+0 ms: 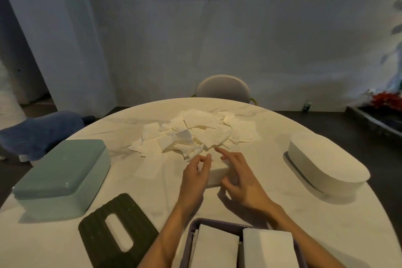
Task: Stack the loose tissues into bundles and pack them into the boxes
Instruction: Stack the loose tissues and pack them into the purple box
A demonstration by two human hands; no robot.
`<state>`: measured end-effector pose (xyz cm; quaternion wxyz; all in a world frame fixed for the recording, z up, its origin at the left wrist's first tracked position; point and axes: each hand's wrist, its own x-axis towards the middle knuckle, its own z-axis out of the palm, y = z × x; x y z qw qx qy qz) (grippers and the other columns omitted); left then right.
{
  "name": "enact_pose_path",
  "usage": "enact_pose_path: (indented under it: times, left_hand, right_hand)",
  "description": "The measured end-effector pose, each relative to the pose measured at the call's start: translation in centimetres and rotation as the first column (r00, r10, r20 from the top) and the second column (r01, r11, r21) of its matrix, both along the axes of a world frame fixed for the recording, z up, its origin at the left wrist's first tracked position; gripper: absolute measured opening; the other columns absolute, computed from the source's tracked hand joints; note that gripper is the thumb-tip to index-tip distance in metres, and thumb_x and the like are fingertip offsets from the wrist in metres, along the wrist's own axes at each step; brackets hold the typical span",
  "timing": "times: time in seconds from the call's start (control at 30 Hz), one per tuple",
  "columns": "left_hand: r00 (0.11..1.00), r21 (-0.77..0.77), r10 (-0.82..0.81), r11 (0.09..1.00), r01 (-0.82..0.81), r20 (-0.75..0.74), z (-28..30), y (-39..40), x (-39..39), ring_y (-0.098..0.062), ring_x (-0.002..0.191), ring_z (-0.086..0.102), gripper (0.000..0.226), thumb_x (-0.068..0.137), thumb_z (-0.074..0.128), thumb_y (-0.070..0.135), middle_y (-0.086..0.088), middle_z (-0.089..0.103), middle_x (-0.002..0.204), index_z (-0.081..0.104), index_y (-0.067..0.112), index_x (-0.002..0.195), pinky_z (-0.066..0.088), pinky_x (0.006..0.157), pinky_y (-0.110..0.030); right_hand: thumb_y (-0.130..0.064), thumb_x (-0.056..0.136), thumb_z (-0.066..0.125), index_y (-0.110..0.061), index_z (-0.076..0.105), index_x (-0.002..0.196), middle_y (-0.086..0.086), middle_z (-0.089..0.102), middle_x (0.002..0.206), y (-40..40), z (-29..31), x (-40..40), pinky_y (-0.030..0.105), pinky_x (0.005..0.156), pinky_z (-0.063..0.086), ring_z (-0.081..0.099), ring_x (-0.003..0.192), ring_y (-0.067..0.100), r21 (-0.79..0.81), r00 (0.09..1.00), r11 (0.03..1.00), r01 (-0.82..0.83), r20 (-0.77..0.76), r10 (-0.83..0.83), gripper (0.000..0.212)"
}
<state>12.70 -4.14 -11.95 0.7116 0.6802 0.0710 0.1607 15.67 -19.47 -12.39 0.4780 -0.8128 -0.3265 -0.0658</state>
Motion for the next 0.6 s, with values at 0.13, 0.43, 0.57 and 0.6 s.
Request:
enact_pose_path:
  times: [0.13, 0.43, 0.57, 0.6]
  left_hand:
    - [0.998, 0.131, 0.047, 0.99, -0.053, 0.05, -0.1, -0.2, 0.2, -0.01, 0.105, 0.061, 0.021, 0.108, 0.047, 0.034, 0.015, 0.064, 0.108, 0.066, 0.025, 0.109, 0.054, 0.077, -0.015]
    - [0.987, 0.415, -0.15, 0.903, 0.112, 0.06, -0.2, 2.5, 0.1, 0.01, 0.095, 0.06, 0.029, 0.086, 0.083, 0.025, 0.021, 0.067, 0.1, 0.065, 0.031, 0.108, 0.05, 0.075, -0.009]
    - [0.986, 0.412, -0.144, 0.906, 0.096, 0.086, 0.0, 3.3, 0.0, 0.008, 0.096, 0.062, 0.032, 0.084, 0.084, 0.018, 0.014, 0.069, 0.104, 0.068, 0.032, 0.108, 0.052, 0.074, -0.011]
    - [0.985, 0.437, -0.155, 0.893, 0.108, 0.075, 0.0, 3.6, 0.1, 0.007, 0.098, 0.062, 0.034, 0.083, 0.085, 0.021, 0.016, 0.068, 0.106, 0.067, 0.032, 0.11, 0.053, 0.075, -0.012]
  right_hand:
    - [-0.032, 0.098, 0.063, -0.049, 0.033, 0.151, -0.02, 0.04, 0.144, 0.2, -0.6, 0.3, 0.018, 0.106, 0.047, 0.046, 0.128, 0.003, 0.004, 0.999, 1.0, 0.002, -0.036, -0.001, 0.063]
    - [-0.029, 0.096, 0.069, -0.04, 0.062, 0.132, -0.021, 0.063, 0.131, -2.4, 0.2, 2.0, 0.022, 0.094, 0.056, 0.063, 0.117, 0.01, 0.066, 0.993, 0.998, -0.009, -0.12, 0.017, 0.039]
    - [-0.025, 0.09, 0.075, -0.037, 0.067, 0.126, -0.017, 0.067, 0.121, -2.8, 0.5, 2.0, 0.023, 0.092, 0.057, 0.066, 0.109, 0.01, 0.105, 0.987, 0.994, 0.01, -0.159, 0.007, 0.039]
    - [-0.026, 0.089, 0.076, -0.037, 0.065, 0.128, -0.016, 0.067, 0.123, -3.0, 0.5, 2.0, 0.023, 0.091, 0.057, 0.066, 0.109, 0.01, 0.102, 0.984, 0.995, -0.013, -0.173, 0.03, 0.042]
